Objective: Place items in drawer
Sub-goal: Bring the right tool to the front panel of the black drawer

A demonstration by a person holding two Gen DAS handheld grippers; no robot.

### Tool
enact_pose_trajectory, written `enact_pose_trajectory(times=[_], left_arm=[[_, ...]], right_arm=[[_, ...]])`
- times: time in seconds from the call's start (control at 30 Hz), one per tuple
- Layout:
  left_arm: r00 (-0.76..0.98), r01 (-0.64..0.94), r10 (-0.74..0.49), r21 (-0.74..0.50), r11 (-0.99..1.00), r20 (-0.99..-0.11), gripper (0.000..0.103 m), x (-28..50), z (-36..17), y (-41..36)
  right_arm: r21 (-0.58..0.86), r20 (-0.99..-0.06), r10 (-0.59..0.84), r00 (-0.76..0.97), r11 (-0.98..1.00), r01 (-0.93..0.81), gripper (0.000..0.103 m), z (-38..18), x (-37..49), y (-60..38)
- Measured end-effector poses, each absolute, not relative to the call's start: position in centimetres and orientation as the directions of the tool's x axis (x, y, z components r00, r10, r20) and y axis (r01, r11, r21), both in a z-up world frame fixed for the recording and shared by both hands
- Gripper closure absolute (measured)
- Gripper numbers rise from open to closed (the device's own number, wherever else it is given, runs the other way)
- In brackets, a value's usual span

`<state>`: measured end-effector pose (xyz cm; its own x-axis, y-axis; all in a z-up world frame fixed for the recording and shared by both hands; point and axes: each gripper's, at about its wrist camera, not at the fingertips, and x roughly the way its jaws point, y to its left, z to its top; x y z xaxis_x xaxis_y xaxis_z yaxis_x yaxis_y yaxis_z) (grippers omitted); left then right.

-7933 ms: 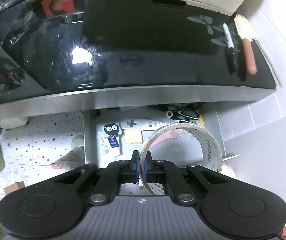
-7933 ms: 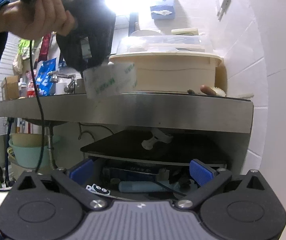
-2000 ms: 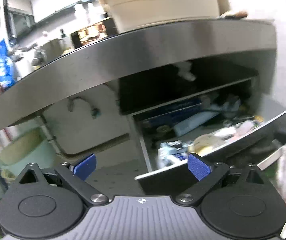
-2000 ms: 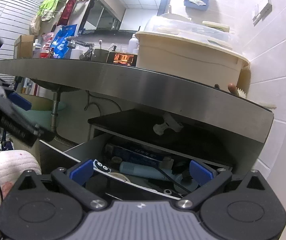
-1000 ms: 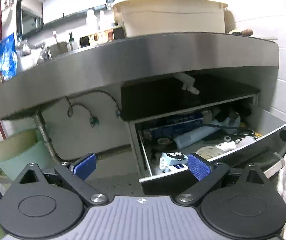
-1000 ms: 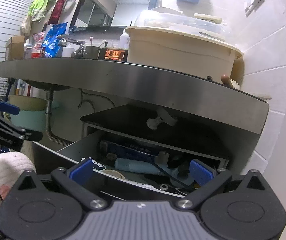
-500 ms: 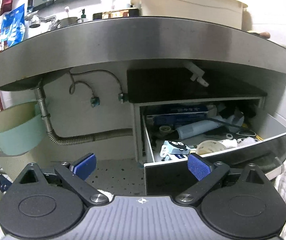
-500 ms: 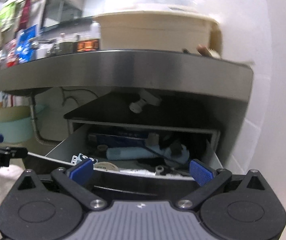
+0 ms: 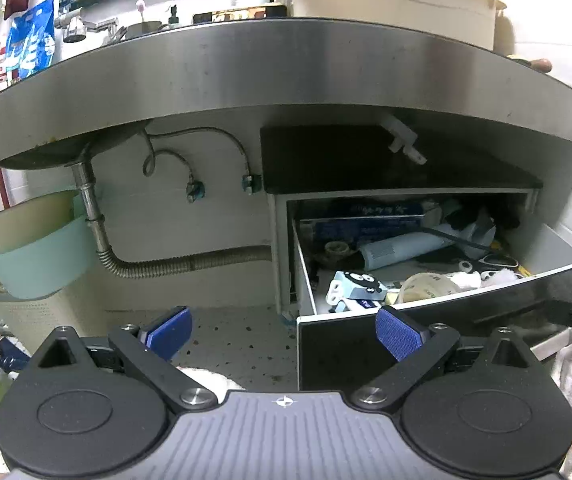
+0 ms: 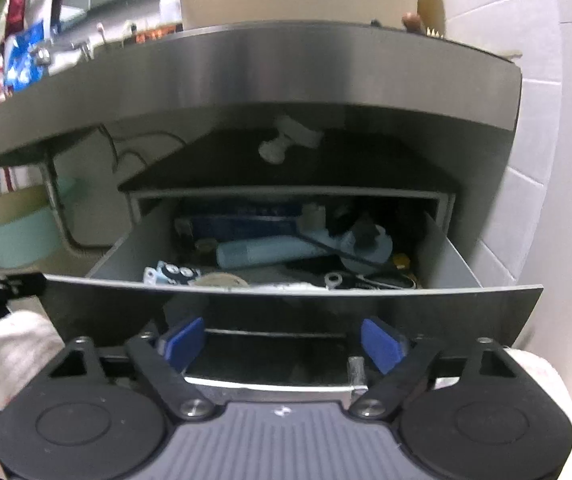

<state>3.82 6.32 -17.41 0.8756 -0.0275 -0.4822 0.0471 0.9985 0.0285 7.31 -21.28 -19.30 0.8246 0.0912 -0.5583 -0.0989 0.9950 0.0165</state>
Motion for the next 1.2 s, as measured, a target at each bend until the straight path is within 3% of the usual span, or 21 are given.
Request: enact_pose_trajectory(times=[0.47, 0.9, 1.2], left_arm=[[0.874, 0.064, -0.025, 0.063, 0.996, -0.485, 0.004, 3.8, -17.5, 5.6], [0.873, 0.068, -0.026, 0.069, 0.995, -0.486, 0.004, 3.7, -17.6, 5.4], [0.870, 0.070, -0.029, 0.067, 0.995, -0.491, 0.004, 3.8, -17.6, 5.4]], right_arm=[[0.041, -0.666, 0.059, 0.744, 0.998, -0.042, 0.020, -22.2, 10.3, -20.1], [-0.013, -0.687, 0.015, 0.727, 0.999, -0.033, 0.019, -23.1, 11.2, -19.4], [-0.021, -0.696, 0.002, 0.718, 0.999, -0.024, 0.012, -23.4, 12.1, -19.4]])
